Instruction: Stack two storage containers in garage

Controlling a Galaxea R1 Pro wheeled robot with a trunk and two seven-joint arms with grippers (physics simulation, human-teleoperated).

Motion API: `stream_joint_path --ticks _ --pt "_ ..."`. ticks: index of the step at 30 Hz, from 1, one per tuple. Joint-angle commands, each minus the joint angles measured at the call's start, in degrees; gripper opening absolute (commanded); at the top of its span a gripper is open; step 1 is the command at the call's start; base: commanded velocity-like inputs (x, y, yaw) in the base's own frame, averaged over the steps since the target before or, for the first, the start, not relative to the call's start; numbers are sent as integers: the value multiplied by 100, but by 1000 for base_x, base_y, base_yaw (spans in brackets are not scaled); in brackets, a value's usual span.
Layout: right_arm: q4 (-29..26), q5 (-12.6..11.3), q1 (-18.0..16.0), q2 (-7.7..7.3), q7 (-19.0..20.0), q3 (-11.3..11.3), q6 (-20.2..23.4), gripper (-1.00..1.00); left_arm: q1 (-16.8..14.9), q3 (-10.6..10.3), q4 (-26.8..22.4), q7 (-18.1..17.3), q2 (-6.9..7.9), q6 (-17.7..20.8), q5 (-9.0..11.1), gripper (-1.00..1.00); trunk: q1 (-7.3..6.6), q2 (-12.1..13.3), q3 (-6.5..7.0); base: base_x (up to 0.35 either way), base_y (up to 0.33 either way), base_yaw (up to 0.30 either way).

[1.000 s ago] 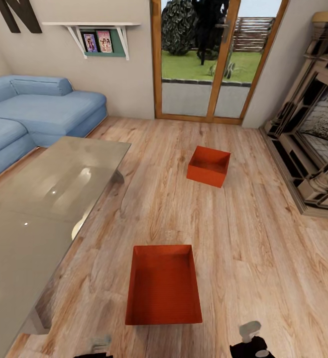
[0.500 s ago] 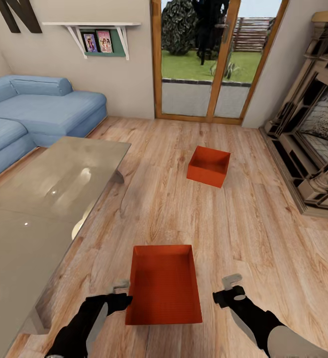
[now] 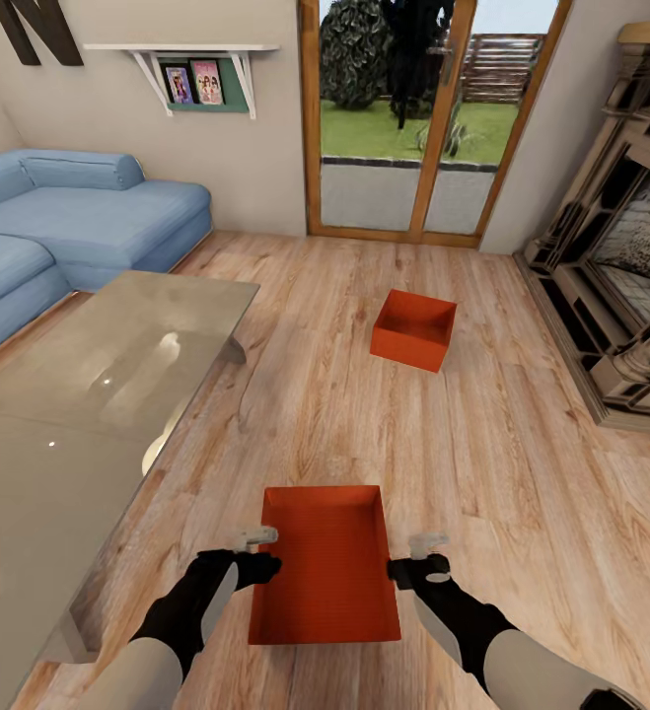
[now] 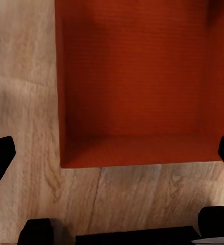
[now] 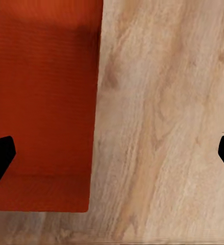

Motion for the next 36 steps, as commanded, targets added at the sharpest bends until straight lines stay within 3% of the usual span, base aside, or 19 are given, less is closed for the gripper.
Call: stream_joint_path --ticks 1,5,7,13,19,30,36 --pt "71 -84 -4 6 -66 49 -8 100 -4 -4 30 9 -14 27 42 100 0 -2 -4 0 0 0" --pt "231 -207 -5 85 -109 49 -165 100 -7 -12 257 43 -62 -276 -22 100 0 -2 -4 0 0 0" --pt "256 -220 -5 162 -134 49 -198 100 -12 -8 332 224 -72 -386 -121 100 0 -2 -4 0 0 0" --pt "340 -234 -5 314 -194 49 -315 100 -31 -6 372 454 -82 -471 -184 100 0 -2 -4 0 0 0" --pt "362 -229 -5 585 -206 56 -330 100 -34 -15 316 494 -70 -466 -202 100 0 -2 -4 0 0 0" --pt "363 -229 -5 575 -206 53 -286 100 -34 -6 218 499 -150 -301 -201 100 0 -2 -4 0 0 0" --pt "354 -229 -5 570 -206 50 -283 100 -34 -13 215 491 -153 -283 -195 100 132 -243 -111 0 0 0"
